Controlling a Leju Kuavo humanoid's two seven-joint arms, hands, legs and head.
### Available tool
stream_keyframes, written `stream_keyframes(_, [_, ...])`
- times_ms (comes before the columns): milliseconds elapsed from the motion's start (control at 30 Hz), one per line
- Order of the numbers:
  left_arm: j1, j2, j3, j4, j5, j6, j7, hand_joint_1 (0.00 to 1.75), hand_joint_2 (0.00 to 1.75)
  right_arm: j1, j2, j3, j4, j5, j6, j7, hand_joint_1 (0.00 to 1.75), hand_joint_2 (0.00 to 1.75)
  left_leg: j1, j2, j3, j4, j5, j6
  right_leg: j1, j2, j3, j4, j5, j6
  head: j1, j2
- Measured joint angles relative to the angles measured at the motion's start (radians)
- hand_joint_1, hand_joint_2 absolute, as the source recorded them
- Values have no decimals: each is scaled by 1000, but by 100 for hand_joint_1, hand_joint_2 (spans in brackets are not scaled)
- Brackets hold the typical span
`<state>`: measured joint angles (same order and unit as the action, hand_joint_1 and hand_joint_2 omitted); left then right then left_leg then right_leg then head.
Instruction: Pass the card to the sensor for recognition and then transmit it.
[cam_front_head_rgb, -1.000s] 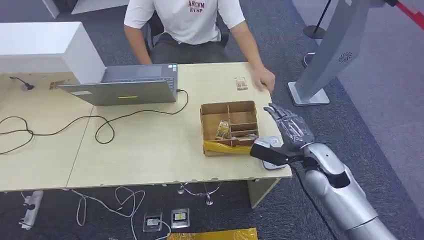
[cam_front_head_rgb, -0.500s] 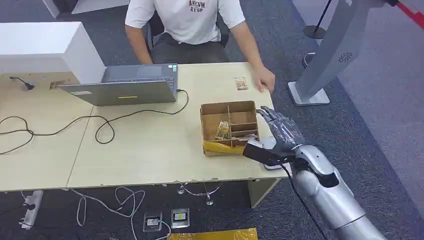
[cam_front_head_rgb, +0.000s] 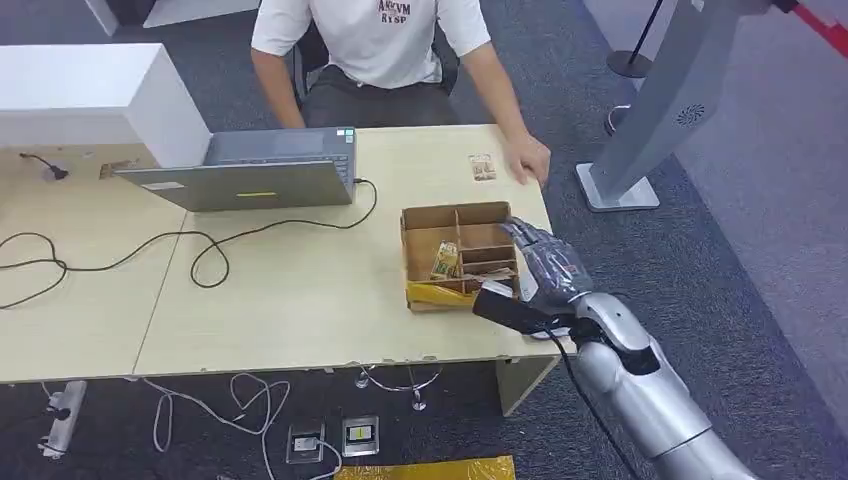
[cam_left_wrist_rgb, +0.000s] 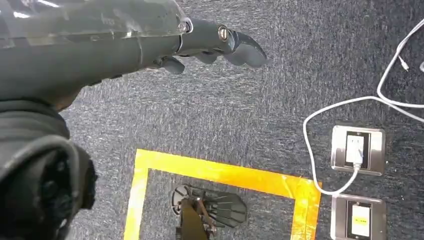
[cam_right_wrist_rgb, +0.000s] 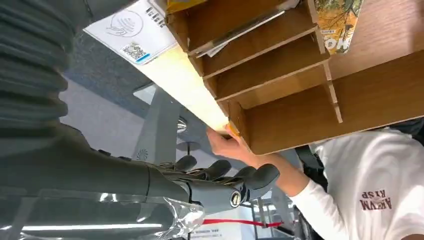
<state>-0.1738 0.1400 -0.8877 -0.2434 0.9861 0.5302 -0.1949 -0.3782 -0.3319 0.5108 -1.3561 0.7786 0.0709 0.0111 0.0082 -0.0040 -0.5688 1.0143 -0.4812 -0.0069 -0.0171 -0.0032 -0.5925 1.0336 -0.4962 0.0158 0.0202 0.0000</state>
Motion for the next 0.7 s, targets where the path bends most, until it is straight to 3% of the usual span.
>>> stream_keyframes(300, [0, 0, 0, 0, 3, -3, 5, 0, 0, -1, 36, 14, 26, 4, -6, 4, 0, 175, 0, 0, 0, 0, 0, 0, 0, 0, 0, 0, 0, 0, 0, 0])
stream_keyframes(700, [0, 0, 0, 0, 7, -4, 6, 0, 0, -1, 46, 28, 62, -2, -28, 7, 0, 175, 0, 0, 0, 0, 0, 0, 0, 0, 0, 0, 0, 0, 0, 0])
